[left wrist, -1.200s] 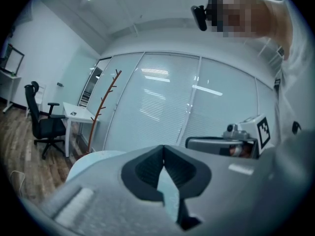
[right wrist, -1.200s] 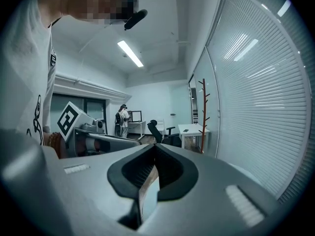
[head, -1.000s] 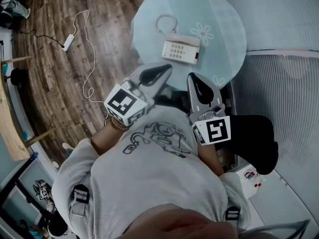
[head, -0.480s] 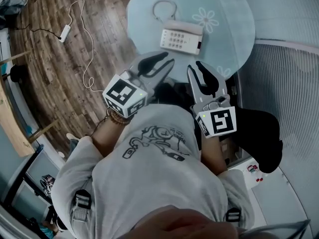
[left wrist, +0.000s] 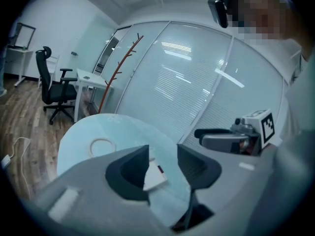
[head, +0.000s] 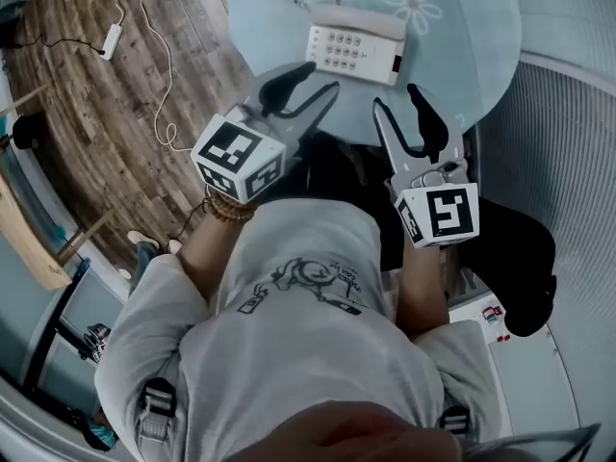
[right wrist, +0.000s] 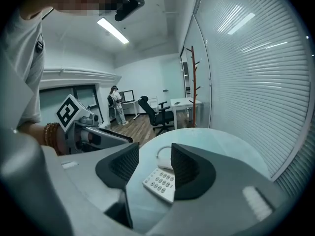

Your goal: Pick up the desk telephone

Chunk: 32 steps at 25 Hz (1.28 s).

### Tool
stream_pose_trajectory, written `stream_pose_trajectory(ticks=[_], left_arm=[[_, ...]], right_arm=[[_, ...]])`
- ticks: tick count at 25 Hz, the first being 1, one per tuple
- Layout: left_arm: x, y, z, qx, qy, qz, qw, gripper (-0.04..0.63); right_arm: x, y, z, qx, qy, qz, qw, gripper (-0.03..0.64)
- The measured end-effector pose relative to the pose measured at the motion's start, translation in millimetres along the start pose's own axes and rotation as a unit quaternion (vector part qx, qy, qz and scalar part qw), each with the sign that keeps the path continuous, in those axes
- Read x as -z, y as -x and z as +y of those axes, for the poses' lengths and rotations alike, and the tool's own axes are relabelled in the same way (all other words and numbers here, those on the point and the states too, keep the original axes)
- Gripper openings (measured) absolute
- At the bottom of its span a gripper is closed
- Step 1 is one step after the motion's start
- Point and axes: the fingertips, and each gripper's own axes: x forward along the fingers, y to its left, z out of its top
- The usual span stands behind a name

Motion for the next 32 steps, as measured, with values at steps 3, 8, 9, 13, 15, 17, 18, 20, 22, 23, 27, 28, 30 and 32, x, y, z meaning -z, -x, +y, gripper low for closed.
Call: stream_pose_trajectory(ticks=[3,8,9,13,15,17,18,20,22,23,27,28,30,32], left_arm=[[20,-23,25,-0.013,0.017,0.012,0.9997,0.231],[53,-56,66,-0.033,0.045,0.038,0.9977,0.267],[59,-62,75,-0.037,0.052,0.043,0.9971,0.268],[87,-86,104,-0.05,0.072,0.059,0.9944,0.29],[104,-98,115,-0.057,0.08,0.068,0.9929,0.301],[122,-108,126,-0.066,0.091,0.077,0.9907,0.301],[131,-113,132,-0.071,0.095,0.082,0.9896,0.301],[145,-121,142,-0.077,0.095,0.093,0.9881,0.309],[155,-128,149,-0.076,0.096,0.102,0.9873,0.33],[159,-131,152,-0.074,0.098,0.105,0.9869,0.339],[168,-141,163,-0.079,0.104,0.106,0.9857,0.344],[170,-143,164,-0.081,0.104,0.108,0.9854,0.348],[175,-149,165,-0.083,0.102,0.115,0.9846,0.365],[180,-152,165,-0.087,0.098,0.121,0.984,0.376]], right_arm=[[28,-21,-18,0.001,-0.014,0.013,1.0,0.234],[65,-51,-49,0.016,-0.036,0.031,0.999,0.275],[71,-56,-55,0.021,-0.04,0.034,0.998,0.288],[100,-78,-79,0.036,-0.053,0.05,0.997,0.319],[119,-86,-91,0.041,-0.065,0.06,0.995,0.329],[141,-93,-100,0.043,-0.077,0.069,0.994,0.334],[152,-96,-104,0.045,-0.083,0.075,0.993,0.34],[171,-103,-112,0.049,-0.091,0.083,0.991,0.348],[185,-110,-118,0.051,-0.098,0.088,0.99,0.356],[191,-113,-120,0.052,-0.103,0.09,0.989,0.358],[212,-125,-124,0.048,-0.121,0.099,0.986,0.371],[216,-128,-124,0.046,-0.122,0.102,0.986,0.371],[222,-133,-124,0.043,-0.126,0.104,0.986,0.376],[228,-137,-123,0.043,-0.134,0.108,0.984,0.376]])
